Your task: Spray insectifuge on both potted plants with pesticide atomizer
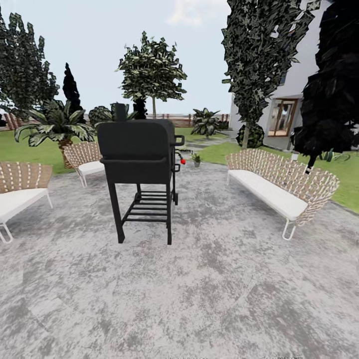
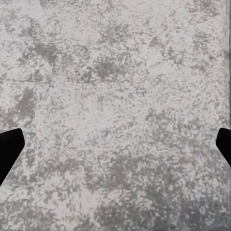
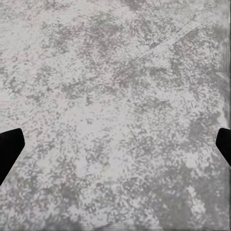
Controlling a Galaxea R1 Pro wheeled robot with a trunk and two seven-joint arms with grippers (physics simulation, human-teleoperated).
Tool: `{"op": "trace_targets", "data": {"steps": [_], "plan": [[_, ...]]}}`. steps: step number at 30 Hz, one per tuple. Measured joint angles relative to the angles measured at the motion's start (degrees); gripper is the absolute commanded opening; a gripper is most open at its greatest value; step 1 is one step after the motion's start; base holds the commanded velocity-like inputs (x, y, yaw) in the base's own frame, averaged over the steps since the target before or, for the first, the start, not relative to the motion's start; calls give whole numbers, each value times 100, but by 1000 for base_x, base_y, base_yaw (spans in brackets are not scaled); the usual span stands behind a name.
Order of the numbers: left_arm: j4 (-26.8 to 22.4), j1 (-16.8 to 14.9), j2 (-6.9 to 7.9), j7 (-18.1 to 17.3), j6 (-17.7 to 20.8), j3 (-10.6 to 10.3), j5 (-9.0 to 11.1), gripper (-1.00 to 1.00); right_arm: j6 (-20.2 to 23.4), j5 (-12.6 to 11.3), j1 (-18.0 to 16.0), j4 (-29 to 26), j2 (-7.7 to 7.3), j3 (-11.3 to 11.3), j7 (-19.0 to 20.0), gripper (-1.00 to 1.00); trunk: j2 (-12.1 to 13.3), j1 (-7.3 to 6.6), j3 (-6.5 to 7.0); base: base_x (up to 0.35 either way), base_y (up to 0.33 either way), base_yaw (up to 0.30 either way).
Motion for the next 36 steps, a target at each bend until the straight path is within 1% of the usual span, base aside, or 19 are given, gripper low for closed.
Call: {"op": "trace_targets", "data": {"steps": [36], "plan": [[7, 0, 6, -1, 6, 0, -8, 100, -8, -6, 0, -5, -1, -3, -8, 100, -1444, 791, -868, 0, 0, -234]]}}
